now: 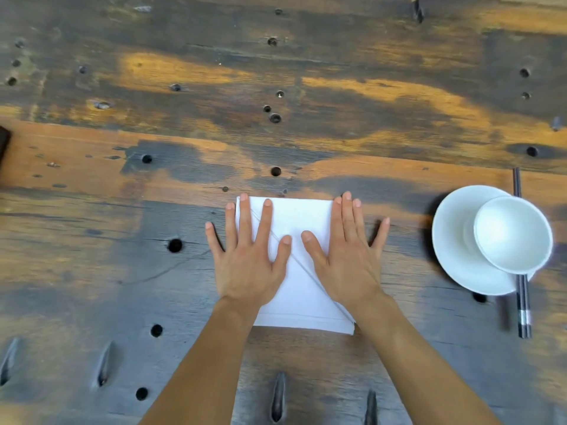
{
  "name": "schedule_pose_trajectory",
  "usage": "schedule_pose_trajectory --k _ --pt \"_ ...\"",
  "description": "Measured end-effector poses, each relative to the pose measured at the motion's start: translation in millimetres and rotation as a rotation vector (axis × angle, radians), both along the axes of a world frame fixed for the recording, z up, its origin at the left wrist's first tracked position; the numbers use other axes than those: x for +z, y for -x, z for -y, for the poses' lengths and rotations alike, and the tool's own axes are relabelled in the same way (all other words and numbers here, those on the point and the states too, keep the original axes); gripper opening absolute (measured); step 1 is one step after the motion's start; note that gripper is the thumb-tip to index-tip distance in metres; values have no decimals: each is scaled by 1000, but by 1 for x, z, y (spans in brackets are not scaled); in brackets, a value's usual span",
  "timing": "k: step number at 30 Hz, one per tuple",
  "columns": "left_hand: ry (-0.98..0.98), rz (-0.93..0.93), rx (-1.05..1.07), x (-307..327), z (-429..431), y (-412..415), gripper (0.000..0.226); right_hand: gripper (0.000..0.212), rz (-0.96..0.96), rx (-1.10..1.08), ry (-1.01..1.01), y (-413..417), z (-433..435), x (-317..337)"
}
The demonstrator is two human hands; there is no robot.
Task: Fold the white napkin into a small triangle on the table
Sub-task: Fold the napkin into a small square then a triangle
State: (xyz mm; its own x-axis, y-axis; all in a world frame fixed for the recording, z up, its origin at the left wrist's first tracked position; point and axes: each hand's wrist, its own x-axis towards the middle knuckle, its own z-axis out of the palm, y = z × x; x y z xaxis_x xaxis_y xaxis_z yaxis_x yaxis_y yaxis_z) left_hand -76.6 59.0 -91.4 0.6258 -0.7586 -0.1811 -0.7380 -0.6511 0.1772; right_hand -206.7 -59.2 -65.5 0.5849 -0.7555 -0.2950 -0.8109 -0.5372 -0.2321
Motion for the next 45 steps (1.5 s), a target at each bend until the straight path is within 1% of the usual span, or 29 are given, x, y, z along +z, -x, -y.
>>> schedule_pose_trajectory --k 2,5,7,9,11,15,18,21,25,28,30,34,37,40,45 --pt "2 5 -6 -1 -1 -1 70 95 35 -22 -15 -8 -8 4" --pt "-16 17 -6 -4 -3 -2 67 89 119 102 -102 -22 -33 9" --pt "-40 39 -1 -6 -3 -2 66 89 107 200 -135 -27 -53 8" --pt "-47 44 5 -7 -2 -2 66 89 73 227 -134 -24 -66 7" --pt "-21 25 17 -7 -1 -2 65 87 63 211 -122 -11 -74 6" --pt "32 -14 29 -4 0 0 63 91 39 158 -102 35 -88 9" --pt "33 -25 35 -4 0 -1 63 91 21 80 -87 75 -103 12" --pt "26 -32 37 -3 0 -1 64 92 -15 39 -79 95 -116 13" --pt "23 -45 37 -1 0 -1 64 93 -71 37 -82 93 -123 13" --pt "30 -50 29 -2 -1 -1 64 95 -94 -15 -65 85 -126 17" --pt "24 -39 21 -1 -1 -1 67 95 -38 -50 -63 68 -127 21" --pt "1 -56 12 -1 -1 -3 74 90 141 -3 -80 12 -122 25" --pt "-7 -62 13 -1 -1 -4 75 90 145 13 -144 -11 -113 19" --pt "-23 -61 32 0 1 -4 76 92 49 28 -160 7 -110 10" --pt "-33 -60 37 2 2 -4 76 88 -1 18 -63 67 -127 8"
